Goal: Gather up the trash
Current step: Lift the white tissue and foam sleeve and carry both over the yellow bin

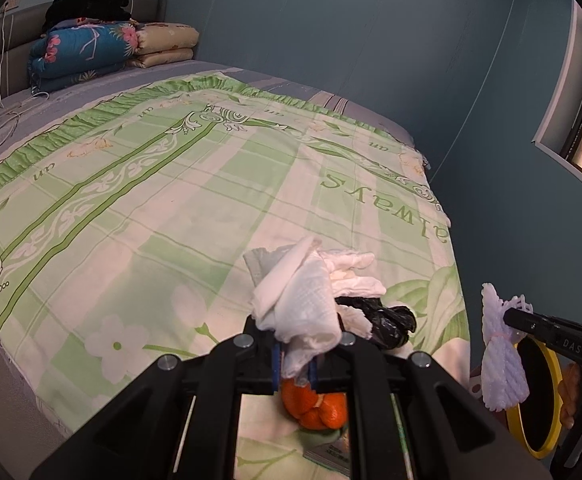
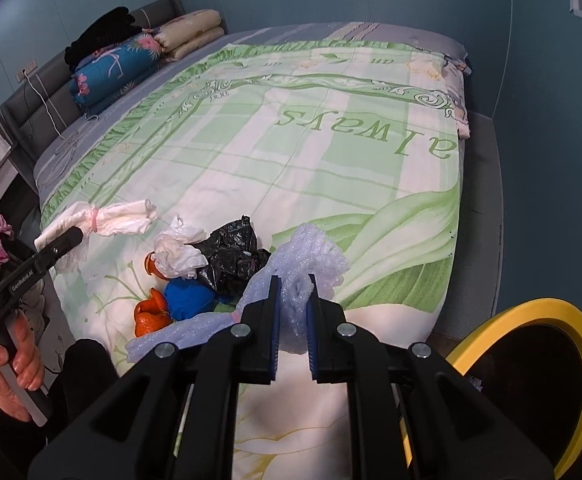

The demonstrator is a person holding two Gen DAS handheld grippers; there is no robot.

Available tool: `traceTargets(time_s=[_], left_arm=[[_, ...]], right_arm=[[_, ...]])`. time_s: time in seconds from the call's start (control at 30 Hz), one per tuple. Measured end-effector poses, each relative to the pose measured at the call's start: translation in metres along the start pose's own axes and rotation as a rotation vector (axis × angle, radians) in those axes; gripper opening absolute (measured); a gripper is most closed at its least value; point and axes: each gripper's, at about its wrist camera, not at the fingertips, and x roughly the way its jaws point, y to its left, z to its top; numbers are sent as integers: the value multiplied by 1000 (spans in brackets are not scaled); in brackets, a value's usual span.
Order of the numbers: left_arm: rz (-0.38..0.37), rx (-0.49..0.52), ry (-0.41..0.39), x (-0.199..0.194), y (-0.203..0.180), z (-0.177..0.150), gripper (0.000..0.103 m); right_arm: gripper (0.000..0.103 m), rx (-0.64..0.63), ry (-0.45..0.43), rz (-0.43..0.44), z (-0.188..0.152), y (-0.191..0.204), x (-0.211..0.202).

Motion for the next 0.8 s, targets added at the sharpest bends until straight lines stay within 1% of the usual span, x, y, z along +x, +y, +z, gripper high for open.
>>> traceTargets(time_s=[0.2, 0.53, 0.8], left_arm=[[-19, 13, -41, -25, -15, 3, 8], [-67, 60, -143, -78, -60, 19, 8], [-107, 101, -212, -115, -94, 22, 8]], right_arm=[[11, 2, -57, 17, 0, -3, -32], [11, -9, -197, 36, 5, -5, -106], [11, 6, -285, 35, 5, -16, -155]])
